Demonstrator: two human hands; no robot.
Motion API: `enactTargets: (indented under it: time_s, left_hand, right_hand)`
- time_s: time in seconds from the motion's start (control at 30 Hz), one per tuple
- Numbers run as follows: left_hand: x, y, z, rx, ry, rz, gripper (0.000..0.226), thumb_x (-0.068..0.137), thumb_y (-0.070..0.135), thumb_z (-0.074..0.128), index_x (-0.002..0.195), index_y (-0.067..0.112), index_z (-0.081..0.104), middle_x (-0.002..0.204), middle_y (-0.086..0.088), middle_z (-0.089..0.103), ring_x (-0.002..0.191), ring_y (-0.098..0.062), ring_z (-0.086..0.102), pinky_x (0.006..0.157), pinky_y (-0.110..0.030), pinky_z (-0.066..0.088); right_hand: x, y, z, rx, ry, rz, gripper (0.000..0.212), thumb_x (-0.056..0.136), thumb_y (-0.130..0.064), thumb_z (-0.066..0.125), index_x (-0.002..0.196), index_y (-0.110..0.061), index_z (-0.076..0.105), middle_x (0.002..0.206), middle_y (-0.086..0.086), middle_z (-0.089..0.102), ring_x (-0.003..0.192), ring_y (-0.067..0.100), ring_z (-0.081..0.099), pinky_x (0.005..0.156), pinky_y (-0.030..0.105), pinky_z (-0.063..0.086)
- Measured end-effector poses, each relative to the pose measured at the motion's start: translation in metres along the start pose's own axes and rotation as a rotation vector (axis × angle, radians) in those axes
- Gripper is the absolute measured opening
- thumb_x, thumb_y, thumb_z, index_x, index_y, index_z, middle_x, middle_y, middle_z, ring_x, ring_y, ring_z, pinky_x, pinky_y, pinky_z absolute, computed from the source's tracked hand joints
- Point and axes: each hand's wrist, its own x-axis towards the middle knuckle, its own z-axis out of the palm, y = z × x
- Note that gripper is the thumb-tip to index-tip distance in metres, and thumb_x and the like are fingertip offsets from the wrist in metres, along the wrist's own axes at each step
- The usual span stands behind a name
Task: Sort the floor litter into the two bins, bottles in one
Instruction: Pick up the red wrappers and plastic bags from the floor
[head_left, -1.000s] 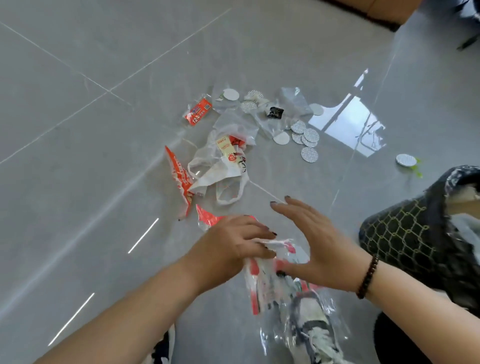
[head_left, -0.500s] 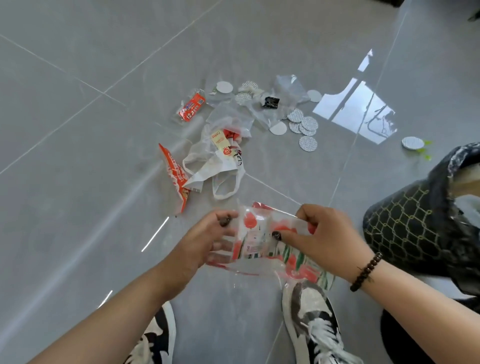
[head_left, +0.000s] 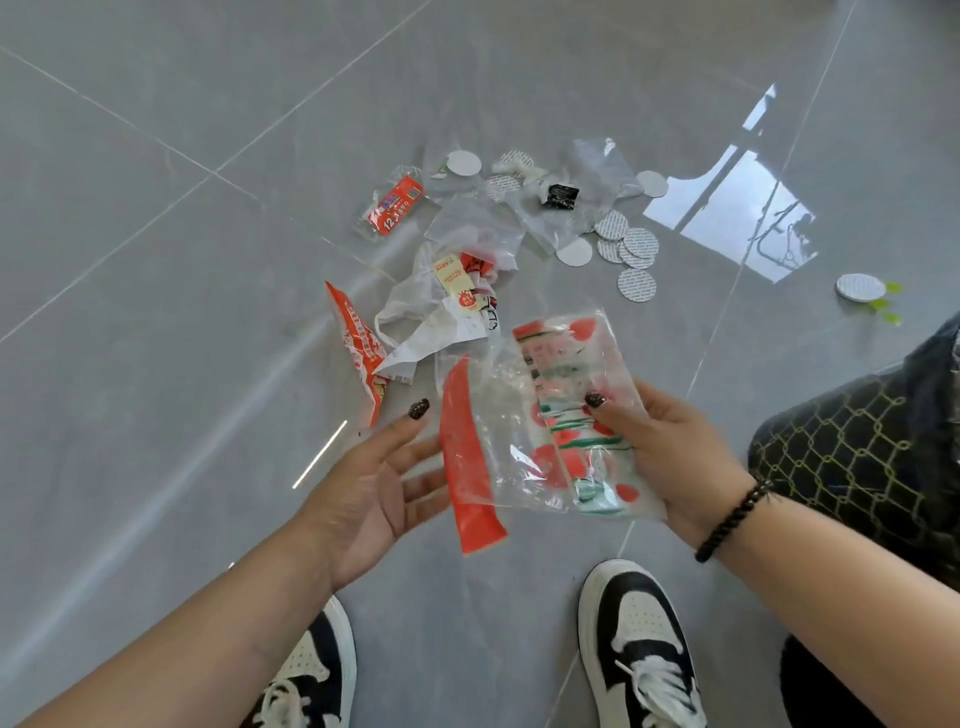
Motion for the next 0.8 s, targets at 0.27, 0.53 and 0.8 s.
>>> enactTargets:
  time_s: [0.27, 0.53, 0.8]
  left_hand:
    - [-0.017, 0.012, 0.004, 0.383, -0.145, 0.024, 0.058, 0.064, 0.012, 0.074, 0.119, 0.017, 0.06, 0.098, -0.013, 0.073, 0.076, -0.028, 0.073, 0.062, -0.037, 0.058]
    - [-0.026, 0.01, 0.009, 0.21, -0.248, 0.024, 0.032, 0.075, -0.012, 0.05, 0.093, 0.005, 0.071, 0.079, -0.014, 0.072, 0.053, -0.031, 0.068, 0.042, -0.024, 0.05]
    - [-0.015, 0.012, -0.016, 0.238, -0.073, 0.201, 0.037, 0.076, -0.016, 0.05, 0.07, 0.009, 0.075, 0.082, -0.011, 0.074, 0.064, -0.026, 0.072, 0.053, -0.029, 0.057]
  right_hand:
    - [-0.018, 0.023, 0.001, 0.216, -0.275, 0.114, 0.029, 0.089, -0.005, 0.053, 0.113, -0.016, 0.063, 0.11, 0.013, 0.071, 0.1, 0.033, 0.067, 0.089, 0.047, 0.053]
    - [-0.009, 0.021, -0.029, 0.533, -0.531, 0.311, 0.062, 0.042, 0.007, 0.089, 0.102, 0.006, 0.07, 0.105, 0.029, 0.067, 0.064, 0.029, 0.071, 0.043, 0.025, 0.055]
    - [0.015, -0.009, -0.017, 0.081, -0.442, 0.278, 0.072, 0.042, -0.058, 0.082, 0.094, -0.01, 0.072, 0.09, 0.01, 0.067, 0.073, 0.024, 0.066, 0.072, 0.04, 0.053]
